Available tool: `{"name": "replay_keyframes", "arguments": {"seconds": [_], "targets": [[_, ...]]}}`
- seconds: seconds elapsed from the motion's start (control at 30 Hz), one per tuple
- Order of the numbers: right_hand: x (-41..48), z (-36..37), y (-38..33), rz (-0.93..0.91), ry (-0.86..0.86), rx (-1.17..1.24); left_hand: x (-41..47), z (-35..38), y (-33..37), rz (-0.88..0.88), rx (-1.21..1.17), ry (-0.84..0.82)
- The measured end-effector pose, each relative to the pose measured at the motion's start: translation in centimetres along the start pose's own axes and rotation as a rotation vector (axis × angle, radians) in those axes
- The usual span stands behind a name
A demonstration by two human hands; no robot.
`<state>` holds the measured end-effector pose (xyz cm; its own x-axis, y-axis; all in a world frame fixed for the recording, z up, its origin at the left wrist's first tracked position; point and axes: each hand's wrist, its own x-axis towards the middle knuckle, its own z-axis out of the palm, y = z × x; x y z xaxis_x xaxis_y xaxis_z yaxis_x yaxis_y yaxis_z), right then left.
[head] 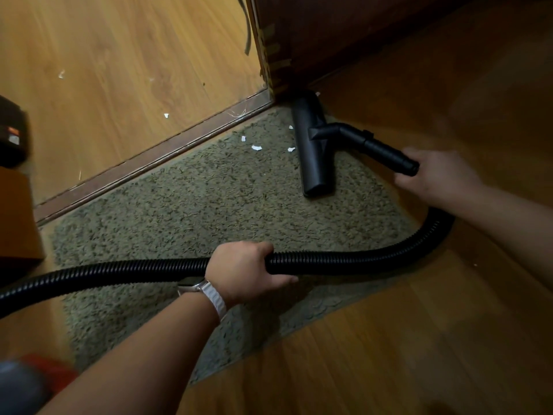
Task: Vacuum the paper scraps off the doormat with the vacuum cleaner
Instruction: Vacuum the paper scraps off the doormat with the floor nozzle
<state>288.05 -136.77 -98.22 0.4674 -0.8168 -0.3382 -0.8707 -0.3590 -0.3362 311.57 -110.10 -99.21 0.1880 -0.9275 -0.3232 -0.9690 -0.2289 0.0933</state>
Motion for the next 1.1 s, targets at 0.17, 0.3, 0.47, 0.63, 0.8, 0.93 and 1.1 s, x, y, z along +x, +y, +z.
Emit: {"name": "replay_keyframes", "arguments": {"seconds": [0.17, 0.3, 0.47, 0.63, 0.8, 0.93, 1.1], "targets": [[0.0, 0.4, -1.1, -0.076, -0.06, -0.012, -0.7, -0.2, 0.0, 0.006, 0.025, -0.025], [0.0, 1.1, -3.3, -0.132, -0.109, -0.096, -1.2, -0.1, -0.3, 0.032, 0.045, -0.066], [-0.1, 1.4, -5.1, -0.226, -0.147, -0.16, -1.8, 0.2, -0.6, 0.062, 0.067, -0.083], [-0.5, 1.2, -5.4, -0.236, -0.159, -0.179, -2.3, 0.6, -0.6, 0.072, 0.059, -0.083], [-0.5, 0.4, -3.9, -0.162, -0.123, -0.132, -2.3, 0.5, -0.5, 0.04, 0.033, -0.061], [-0.9, -0.2, -1.9, -0.076, -0.102, -0.087, -1.9, 0.8, -0.2, 0.032, 0.003, -0.037], [-1.3, -0.6, 0.2, -0.011, -0.076, -0.023, -1.7, 1.2, 0.0, 0.031, -0.012, -0.011]]}}
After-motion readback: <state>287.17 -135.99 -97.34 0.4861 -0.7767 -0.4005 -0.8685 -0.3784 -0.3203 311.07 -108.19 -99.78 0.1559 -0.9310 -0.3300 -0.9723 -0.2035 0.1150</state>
